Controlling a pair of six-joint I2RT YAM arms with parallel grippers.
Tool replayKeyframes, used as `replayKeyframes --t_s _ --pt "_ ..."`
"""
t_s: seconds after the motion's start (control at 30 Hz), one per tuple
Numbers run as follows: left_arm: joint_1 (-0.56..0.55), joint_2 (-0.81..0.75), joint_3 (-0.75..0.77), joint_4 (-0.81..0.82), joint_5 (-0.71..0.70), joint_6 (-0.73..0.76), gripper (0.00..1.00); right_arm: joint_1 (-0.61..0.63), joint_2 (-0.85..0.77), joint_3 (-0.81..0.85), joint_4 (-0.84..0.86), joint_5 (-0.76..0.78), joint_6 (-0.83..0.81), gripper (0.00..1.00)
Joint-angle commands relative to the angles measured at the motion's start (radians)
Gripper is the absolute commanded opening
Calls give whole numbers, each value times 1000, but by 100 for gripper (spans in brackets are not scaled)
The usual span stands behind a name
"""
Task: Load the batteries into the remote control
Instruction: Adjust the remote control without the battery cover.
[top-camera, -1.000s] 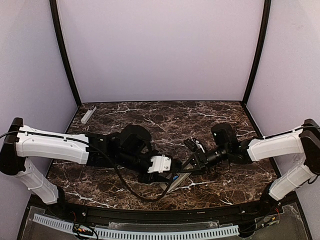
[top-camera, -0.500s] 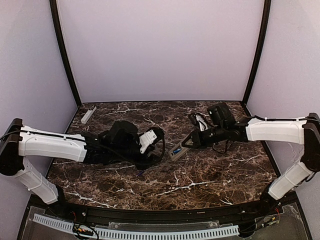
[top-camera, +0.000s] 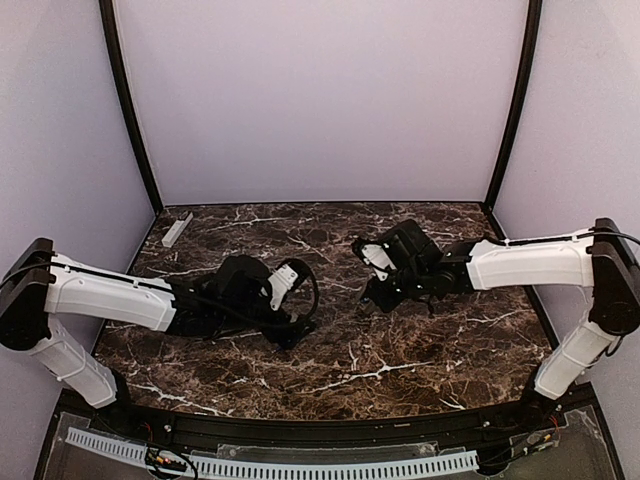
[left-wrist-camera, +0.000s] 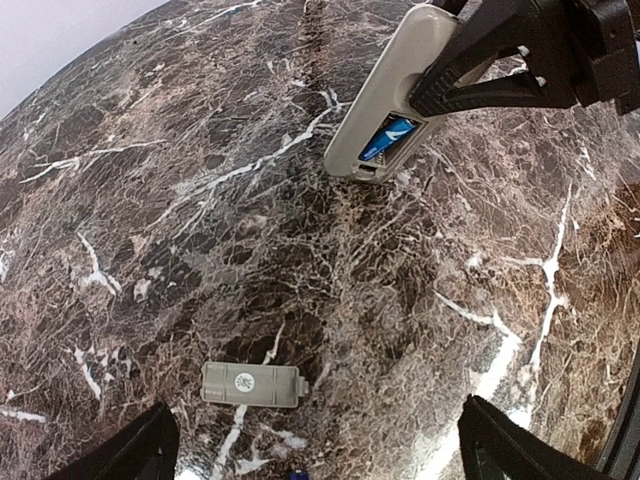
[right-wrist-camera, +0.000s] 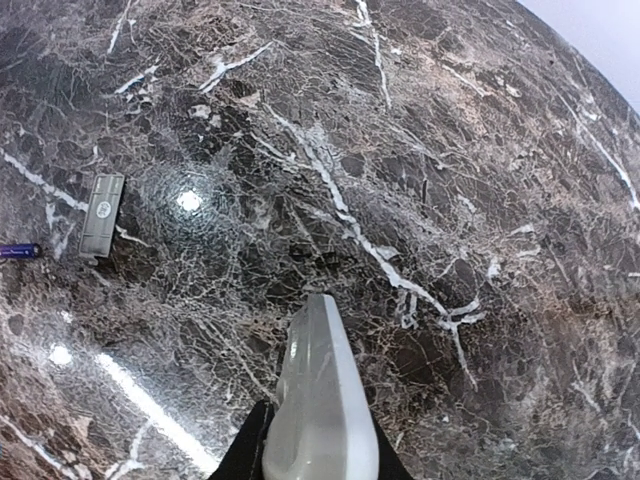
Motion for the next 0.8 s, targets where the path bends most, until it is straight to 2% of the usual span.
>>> replayKeyframes --t_s 0.0,0.17,0.27,0.47,0.67,0.77 --pt "12 -29 -12 13 -19 -12 98 34 6 21 30 148 -83 0" --pt "13 -1 0 -7 -1 8 98 62 -26 17 59 170 -131 0" --pt "13 1 0 5 -9 16 99 117 -10 5 81 236 -203 0" --pt "16 14 13 -9 18 43 99 111 4 35 38 325 -169 0" --pt "15 74 70 -64 48 65 91 -86 -120 31 -25 93 -20 0" --pt "15 135 168 -126 69 92 87 -186 -170 27 -70 -32 34 0"
